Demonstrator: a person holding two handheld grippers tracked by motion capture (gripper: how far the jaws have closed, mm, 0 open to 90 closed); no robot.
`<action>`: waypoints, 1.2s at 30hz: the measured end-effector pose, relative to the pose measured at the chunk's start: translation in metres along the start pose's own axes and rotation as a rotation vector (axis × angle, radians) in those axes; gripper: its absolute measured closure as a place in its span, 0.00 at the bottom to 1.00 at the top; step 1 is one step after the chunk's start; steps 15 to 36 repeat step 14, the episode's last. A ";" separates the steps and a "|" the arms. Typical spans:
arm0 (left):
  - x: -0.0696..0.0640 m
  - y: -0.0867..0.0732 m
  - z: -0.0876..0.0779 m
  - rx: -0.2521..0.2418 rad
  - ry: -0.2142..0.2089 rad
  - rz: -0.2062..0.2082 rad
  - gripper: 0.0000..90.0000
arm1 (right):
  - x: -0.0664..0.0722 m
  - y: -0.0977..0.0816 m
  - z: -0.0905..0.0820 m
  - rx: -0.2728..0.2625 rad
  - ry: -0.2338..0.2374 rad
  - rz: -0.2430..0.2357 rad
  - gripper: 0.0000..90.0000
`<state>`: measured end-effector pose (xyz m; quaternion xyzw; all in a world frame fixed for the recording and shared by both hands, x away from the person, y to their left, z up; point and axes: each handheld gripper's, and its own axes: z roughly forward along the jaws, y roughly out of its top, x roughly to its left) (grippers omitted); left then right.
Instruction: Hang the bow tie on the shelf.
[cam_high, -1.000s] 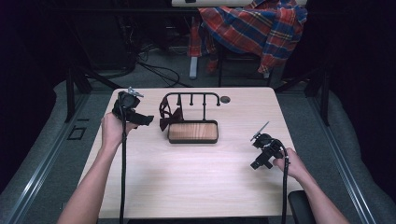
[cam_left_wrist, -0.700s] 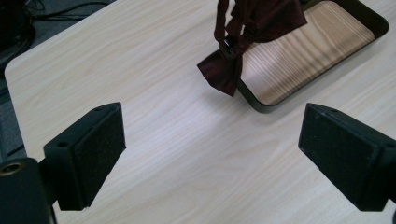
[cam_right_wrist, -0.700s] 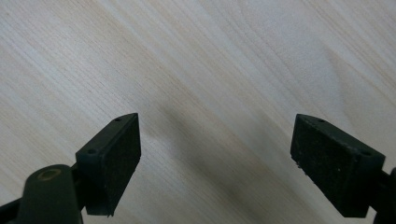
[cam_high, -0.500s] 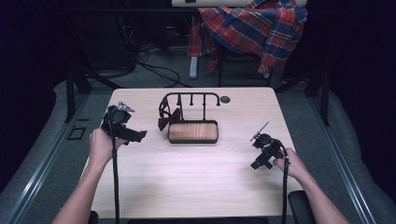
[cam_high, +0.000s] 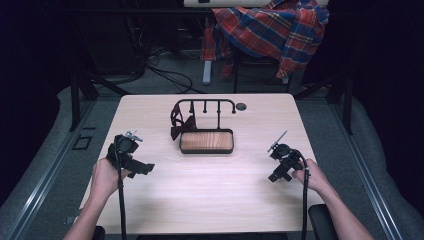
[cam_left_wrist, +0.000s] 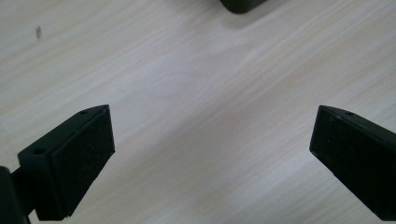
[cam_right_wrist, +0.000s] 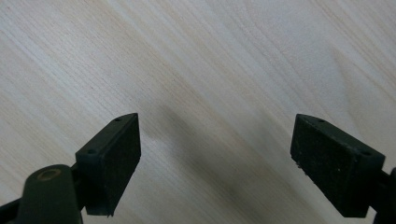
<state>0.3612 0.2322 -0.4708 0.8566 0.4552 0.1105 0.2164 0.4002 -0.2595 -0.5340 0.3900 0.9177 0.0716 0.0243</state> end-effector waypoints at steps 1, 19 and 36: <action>-0.001 -0.004 0.003 0.000 -0.007 -0.008 0.00 | 0.000 0.000 0.001 -0.003 -0.001 0.002 0.18; 0.014 -0.020 0.012 -0.111 -0.018 -0.033 0.00 | 0.002 0.001 -0.001 -0.006 -0.017 -0.011 0.18; 0.014 -0.020 0.012 -0.111 -0.018 -0.033 0.00 | 0.002 0.001 -0.001 -0.006 -0.017 -0.011 0.18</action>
